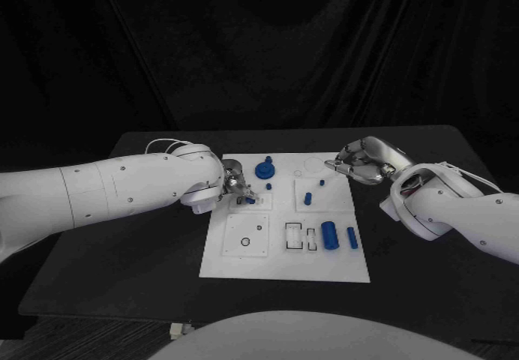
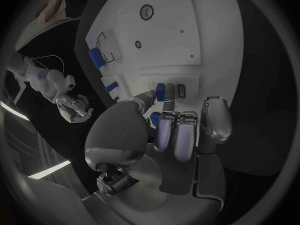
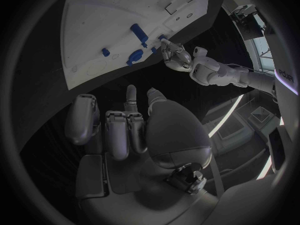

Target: Assemble the parts on the task board

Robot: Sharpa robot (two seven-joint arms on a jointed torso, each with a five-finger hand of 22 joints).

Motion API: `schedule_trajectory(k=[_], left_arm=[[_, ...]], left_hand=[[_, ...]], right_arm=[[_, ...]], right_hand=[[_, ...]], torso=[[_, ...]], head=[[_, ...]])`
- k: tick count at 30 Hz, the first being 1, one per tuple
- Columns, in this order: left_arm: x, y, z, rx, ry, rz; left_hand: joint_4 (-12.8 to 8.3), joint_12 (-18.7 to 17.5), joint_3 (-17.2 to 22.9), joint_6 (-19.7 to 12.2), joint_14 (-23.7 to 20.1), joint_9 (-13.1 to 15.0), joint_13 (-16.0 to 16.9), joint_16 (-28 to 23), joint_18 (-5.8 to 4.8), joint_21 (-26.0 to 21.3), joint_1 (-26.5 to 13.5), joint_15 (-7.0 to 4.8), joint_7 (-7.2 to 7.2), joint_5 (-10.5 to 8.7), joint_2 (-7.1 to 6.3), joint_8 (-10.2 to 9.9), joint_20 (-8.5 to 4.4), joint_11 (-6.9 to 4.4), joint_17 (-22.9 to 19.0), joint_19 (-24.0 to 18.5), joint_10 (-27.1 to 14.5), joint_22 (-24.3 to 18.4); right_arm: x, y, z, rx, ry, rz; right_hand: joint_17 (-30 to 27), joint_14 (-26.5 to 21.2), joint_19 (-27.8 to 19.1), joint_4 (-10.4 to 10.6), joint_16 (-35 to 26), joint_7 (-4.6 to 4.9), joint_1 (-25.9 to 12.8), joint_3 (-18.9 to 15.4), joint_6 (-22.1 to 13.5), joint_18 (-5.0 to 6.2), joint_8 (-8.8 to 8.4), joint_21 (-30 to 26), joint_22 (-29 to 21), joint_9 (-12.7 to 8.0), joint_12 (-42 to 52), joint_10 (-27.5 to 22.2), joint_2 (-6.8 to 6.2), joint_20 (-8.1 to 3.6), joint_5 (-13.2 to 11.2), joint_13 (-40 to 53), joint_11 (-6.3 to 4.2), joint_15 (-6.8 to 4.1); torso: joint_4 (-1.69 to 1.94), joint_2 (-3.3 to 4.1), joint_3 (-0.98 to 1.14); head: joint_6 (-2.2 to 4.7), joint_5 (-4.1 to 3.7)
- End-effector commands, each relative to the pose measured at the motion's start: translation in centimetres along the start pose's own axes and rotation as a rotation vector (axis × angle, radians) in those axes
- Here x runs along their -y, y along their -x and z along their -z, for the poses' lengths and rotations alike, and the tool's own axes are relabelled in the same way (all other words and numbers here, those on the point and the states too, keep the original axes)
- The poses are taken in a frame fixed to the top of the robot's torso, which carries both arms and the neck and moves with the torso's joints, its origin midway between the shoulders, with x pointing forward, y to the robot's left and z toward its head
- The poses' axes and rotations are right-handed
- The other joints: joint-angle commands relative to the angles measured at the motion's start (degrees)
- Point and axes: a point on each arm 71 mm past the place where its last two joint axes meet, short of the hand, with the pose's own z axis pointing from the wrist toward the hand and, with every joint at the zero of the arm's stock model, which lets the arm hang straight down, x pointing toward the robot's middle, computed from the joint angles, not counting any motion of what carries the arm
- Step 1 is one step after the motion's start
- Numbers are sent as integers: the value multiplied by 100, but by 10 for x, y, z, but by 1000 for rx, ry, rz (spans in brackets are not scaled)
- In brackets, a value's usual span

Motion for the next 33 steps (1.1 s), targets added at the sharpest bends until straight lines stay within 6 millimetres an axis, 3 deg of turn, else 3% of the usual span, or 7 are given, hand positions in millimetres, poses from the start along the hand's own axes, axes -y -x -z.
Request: schedule_trajectory(k=[1, 7, 16, 25, 33], left_arm=[[0, -3, -1, -20, -2, -10], [0, -3, -1, -23, -1, -12], [-1, -3, -1, -24, 0, -12], [0, -4, -2, -23, -13, -10], [1, -5, -3, -22, -26, -8]], left_hand=[[169, -65, -135, 39, 390, -72, 604, -79, -213, -41, -146, -39, -31, -135, -55, -84, -8, -13, 1131, 48, -22, 386], [439, -67, -468, 49, 385, -113, 599, -81, -212, -64, -273, -24, -16, -420, -48, -129, 6, 4, 1124, 54, -29, 407], [677, -83, -824, 43, 377, -135, 573, -86, -206, -105, -374, -14, -5, -569, -36, -160, 16, 15, 1110, 48, -53, 418], [708, -80, -1089, 24, 373, -93, 579, -88, -204, -134, -468, -6, -1, -752, 29, -107, 24, 23, 1107, 43, -54, 433], [704, -76, -1181, 28, 378, -41, 586, -85, -201, -147, -478, -8, -11, -788, 65, -33, 24, 17, 1117, 39, -52, 438]], right_arm=[[1, -1, 1, -3, -12, 3], [1, -1, 1, -4, -12, 3], [1, -2, 1, -5, -13, 3], [1, -2, 0, -6, -12, 3], [1, -2, 0, -8, -13, 4]], right_hand=[[1537, 621, -16, -31, 142, -18, 138, -67, -63, 23, 5, -109, 960, 31, 95, 597, -25, 34, 145, 1553, 10, 21], [1537, 621, -16, -31, 142, -18, 138, -67, -63, 23, 5, -109, 960, 31, 95, 597, -25, 34, 145, 1553, 10, 21], [1537, 621, -14, -29, 142, -16, 145, -66, -65, 22, 5, -106, 961, 30, 95, 597, -29, 34, 158, 1553, 11, 22], [1537, 621, -14, -29, 142, -16, 145, -66, -65, 22, 5, -106, 961, 30, 95, 597, -29, 34, 158, 1553, 11, 22], [1537, 621, -14, -29, 142, -16, 145, -66, -65, 22, 5, -106, 961, 30, 95, 597, -29, 34, 158, 1553, 11, 22]], torso=[[0, 3, 0], [-2, 1, 0], [-2, 1, 0], [-1, 1, 0], [-2, 1, 1]], head=[[-1, 1], [-1, 7], [-1, 9], [-1, 11], [-1, 17]])
